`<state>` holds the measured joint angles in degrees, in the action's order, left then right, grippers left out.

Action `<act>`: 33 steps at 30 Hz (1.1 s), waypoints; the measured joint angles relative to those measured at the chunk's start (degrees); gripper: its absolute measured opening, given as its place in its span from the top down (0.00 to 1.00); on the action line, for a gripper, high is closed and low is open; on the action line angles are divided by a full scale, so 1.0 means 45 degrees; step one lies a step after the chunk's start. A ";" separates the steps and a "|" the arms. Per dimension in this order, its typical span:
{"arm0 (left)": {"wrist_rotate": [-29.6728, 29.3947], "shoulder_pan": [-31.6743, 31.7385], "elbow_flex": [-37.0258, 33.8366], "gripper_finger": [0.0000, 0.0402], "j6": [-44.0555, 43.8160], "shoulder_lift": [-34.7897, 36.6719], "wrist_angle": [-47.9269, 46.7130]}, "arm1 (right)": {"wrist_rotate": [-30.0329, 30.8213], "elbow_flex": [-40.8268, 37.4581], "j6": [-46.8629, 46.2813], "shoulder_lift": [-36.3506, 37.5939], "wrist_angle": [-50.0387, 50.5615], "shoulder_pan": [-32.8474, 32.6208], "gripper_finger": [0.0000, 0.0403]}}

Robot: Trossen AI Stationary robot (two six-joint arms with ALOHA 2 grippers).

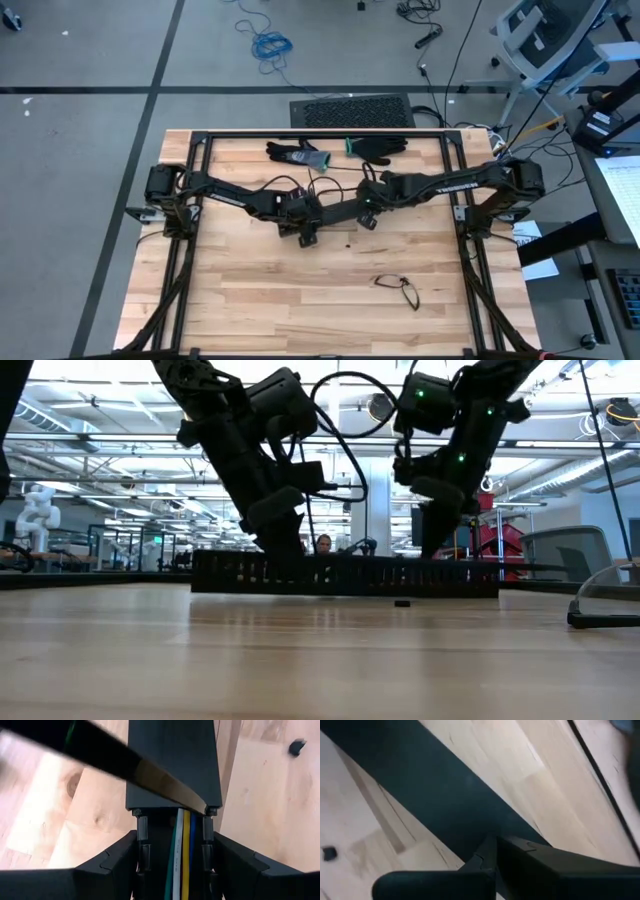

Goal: Ziptie cables
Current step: Close the black cable duct

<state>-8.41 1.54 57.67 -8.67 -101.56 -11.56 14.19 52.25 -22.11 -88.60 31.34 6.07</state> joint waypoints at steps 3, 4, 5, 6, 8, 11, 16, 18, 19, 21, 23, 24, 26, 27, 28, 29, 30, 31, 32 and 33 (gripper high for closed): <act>-0.0033 0.0000 -0.0004 0.44 -0.0008 -0.0004 -0.0169 | -0.0028 -0.0301 -0.0111 -0.0279 -0.1101 0.0000 1.00; -0.0038 0.0000 -0.0010 0.44 -0.0009 -0.0010 -0.0178 | -0.0142 -0.0347 -0.0179 -0.0419 -0.1484 0.0000 1.00; -0.0038 0.0000 -0.0010 0.44 -0.0004 -0.0010 -0.0178 | -0.0253 -0.0356 -0.0214 -0.0549 -0.1806 -0.0005 1.00; -0.0040 0.0000 -0.0010 0.44 -0.0010 -0.0010 -0.0178 | -0.0345 -0.0360 -0.0248 -0.0713 -0.2096 -0.0034 1.00; -0.0065 0.0000 -0.0010 0.44 -0.0019 -0.0010 -0.0178 | -0.0397 -0.0364 -0.0281 -0.1004 -0.2679 -0.0114 1.00; -0.0121 0.0000 -0.0010 0.44 -0.0014 -0.0010 -0.0183 | -0.0622 -0.0351 -0.0520 -0.1502 -0.3743 -0.0253 1.00; -0.0138 0.0000 -0.0015 0.44 -0.0009 -0.0010 -0.0287 | -0.0914 -0.0362 -0.1183 -0.2168 -0.5372 -0.0380 1.00; -0.0145 -0.0005 -0.0015 0.44 -0.0015 -0.0010 -0.0362 | -0.1304 -0.0361 -0.1468 -0.2465 -0.6146 -0.0401 1.00; -0.0145 -0.0005 -0.0015 0.44 -0.0028 -0.0010 -0.0363 | -0.1424 -0.0360 -0.1609 -0.2593 -0.6454 -0.0432 1.00; -0.0146 -0.0005 -0.0013 0.44 -0.0033 -0.0010 -0.0363 | -0.1467 -0.0360 -0.1840 -0.2766 -0.6834 -0.0531 1.00; -0.0150 -0.0005 -0.0015 0.44 -0.0051 -0.0010 -0.0375 | -0.1473 -0.0362 -0.2009 -0.2832 -0.7032 -0.0590 1.00; -0.0150 -0.0006 -0.0014 0.44 -0.0083 -0.0010 -0.0394 | -0.1485 -0.0372 -0.2075 -0.2841 -0.7111 -0.0607 1.00; -0.0150 -0.0015 -0.0010 0.44 -0.0160 -0.0010 -0.0421 | -0.1551 -0.0395 -0.2090 -0.2855 -0.7309 -0.0612 1.00; -0.0155 -0.0015 -0.0010 0.44 -0.0198 -0.0010 -0.0421 | -0.1570 -0.0399 -0.2094 -0.2869 -0.7394 -0.0612 1.00; -0.0159 -0.0015 -0.0010 0.44 -0.0193 -0.0010 -0.0408 | -0.1583 -0.0404 -0.2098 -0.2874 -0.7467 -0.0612 1.00; -0.0164 -0.0007 -0.0010 0.44 -0.0197 -0.0010 -0.0383 | -0.1592 -0.0404 -0.2098 -0.2878 -0.7511 -0.0612 1.00; -0.0162 0.0012 -0.0010 0.44 -0.0238 -0.0010 -0.0371 | -0.1597 -0.0409 -0.2111 -0.2884 -0.7545 -0.0612 1.00; -0.0155 0.0023 -0.0010 0.44 -0.0287 -0.0010 -0.0363 | -0.1603 -0.0409 -0.2168 -0.2888 -0.7558 -0.0612 1.00; -0.0145 0.0024 -0.0010 0.44 -0.0303 -0.0010 -0.0363 | -0.1603 -0.0409 -0.2183 -0.2888 -0.7563 -0.0617 1.00; -0.0103 0.0026 -0.0010 0.44 -0.0307 -0.0010 -0.0363 | -0.1598 -0.0409 -0.2169 -0.2888 -0.7565 -0.0617 1.00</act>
<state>-8.87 1.66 57.63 -10.05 -101.60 -13.19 7.01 50.41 -31.87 -101.60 -2.71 3.29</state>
